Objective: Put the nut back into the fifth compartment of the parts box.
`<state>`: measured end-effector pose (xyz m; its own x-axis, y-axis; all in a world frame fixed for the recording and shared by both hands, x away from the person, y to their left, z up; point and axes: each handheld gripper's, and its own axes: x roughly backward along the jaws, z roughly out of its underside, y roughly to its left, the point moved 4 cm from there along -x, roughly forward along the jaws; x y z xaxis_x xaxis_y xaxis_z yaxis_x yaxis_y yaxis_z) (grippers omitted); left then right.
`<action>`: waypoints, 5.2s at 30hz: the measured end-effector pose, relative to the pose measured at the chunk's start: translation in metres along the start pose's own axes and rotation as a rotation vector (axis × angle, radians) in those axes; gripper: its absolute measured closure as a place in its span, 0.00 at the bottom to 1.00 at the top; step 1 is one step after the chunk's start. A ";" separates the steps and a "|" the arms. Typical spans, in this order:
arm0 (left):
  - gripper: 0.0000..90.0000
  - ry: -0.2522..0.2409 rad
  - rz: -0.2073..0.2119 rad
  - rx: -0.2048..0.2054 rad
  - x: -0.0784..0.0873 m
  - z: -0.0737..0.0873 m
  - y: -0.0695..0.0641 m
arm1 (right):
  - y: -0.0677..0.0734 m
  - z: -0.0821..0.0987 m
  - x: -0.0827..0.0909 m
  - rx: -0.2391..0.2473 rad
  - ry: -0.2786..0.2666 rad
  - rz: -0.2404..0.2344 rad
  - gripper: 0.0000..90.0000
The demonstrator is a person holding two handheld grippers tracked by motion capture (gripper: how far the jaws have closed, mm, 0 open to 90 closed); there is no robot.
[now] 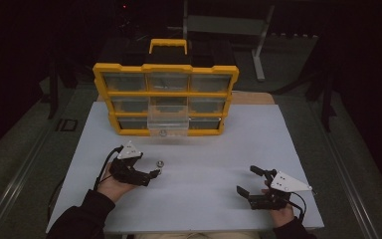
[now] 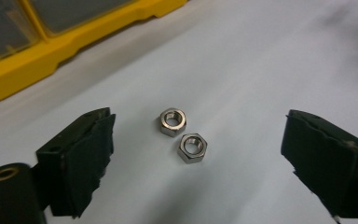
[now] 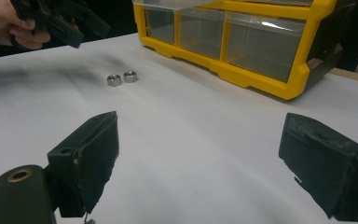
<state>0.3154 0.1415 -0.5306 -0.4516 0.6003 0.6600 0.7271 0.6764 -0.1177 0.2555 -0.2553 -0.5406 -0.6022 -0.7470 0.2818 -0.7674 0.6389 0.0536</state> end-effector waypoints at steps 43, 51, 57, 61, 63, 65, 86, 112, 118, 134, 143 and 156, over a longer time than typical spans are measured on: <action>0.75 0.153 -0.015 -0.079 -0.047 0.016 0.001 | 0.000 0.001 -0.001 0.002 0.008 0.000 0.14; 0.76 0.146 -0.015 -0.063 -0.037 0.015 0.005 | 0.000 0.001 -0.001 0.000 0.007 0.001 0.14; 0.76 0.130 -0.032 -0.068 -0.019 0.007 0.010 | 0.000 0.001 -0.001 0.000 0.009 0.000 0.14; 0.76 0.107 -0.046 -0.076 -0.006 -0.001 0.013 | 0.000 0.001 -0.001 -0.001 0.009 -0.001 0.14; 0.76 0.097 -0.049 -0.073 0.000 -0.006 0.014 | 0.000 0.001 -0.001 -0.001 0.009 0.000 0.14; 0.76 0.085 -0.059 -0.075 0.006 -0.011 0.015 | 0.000 0.001 -0.001 0.001 0.009 -0.001 0.14; 0.76 -0.041 -0.114 -0.101 0.064 -0.081 0.025 | 0.000 0.002 -0.002 -0.004 0.014 -0.002 0.14; 0.76 -0.149 -0.158 -0.094 0.059 -0.160 0.016 | 0.000 0.002 -0.002 -0.003 0.015 -0.007 0.14; 0.76 -0.158 -0.167 -0.065 0.049 -0.166 0.016 | 0.000 0.002 -0.002 -0.004 0.017 -0.010 0.14; 0.76 -0.106 -0.163 -0.048 0.016 -0.174 0.009 | 0.000 0.002 -0.002 -0.006 0.015 -0.011 0.14; 0.76 -0.052 -0.134 -0.046 0.005 -0.172 0.009 | 0.000 0.002 -0.002 -0.004 0.017 -0.011 0.14; 0.76 0.065 -0.101 -0.054 -0.005 -0.175 0.012 | -0.001 0.003 -0.002 -0.004 0.024 -0.010 0.14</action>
<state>0.4170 0.0719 -0.4051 -0.4911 0.4999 0.7134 0.7070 0.7072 -0.0089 0.2566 -0.2546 -0.5440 -0.5894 -0.7485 0.3038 -0.7722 0.6325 0.0601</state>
